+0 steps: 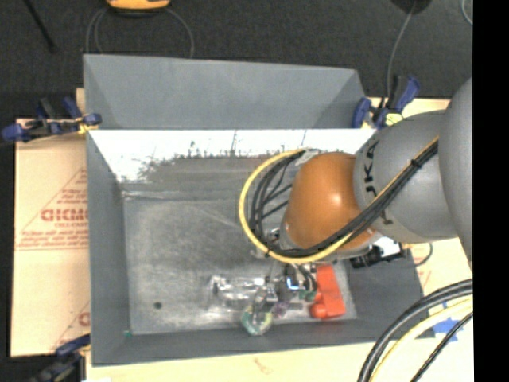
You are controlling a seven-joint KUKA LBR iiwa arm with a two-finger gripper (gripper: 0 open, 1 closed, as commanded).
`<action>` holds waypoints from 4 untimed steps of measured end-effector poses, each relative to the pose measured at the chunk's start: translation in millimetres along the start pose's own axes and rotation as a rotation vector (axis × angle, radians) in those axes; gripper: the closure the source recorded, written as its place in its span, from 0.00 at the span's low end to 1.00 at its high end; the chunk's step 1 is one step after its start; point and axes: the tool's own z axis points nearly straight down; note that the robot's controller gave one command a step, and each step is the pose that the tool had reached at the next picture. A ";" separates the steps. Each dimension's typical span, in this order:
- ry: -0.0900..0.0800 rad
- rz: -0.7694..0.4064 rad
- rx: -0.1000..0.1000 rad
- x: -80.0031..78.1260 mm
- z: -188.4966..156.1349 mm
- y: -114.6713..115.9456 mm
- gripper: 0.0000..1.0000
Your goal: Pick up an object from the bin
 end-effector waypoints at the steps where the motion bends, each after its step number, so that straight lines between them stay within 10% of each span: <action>1: 0.008 -0.001 0.002 1.8 0.4 -0.1 1.00; 2: -0.004 0.012 0.001 -4.2 16.3 -5.1 1.00; 4: -0.008 0.012 0.004 -30.0 -198.7 -24.7 1.00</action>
Offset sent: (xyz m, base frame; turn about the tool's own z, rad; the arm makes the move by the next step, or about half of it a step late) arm 0.0000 0.0000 0.0000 0.0000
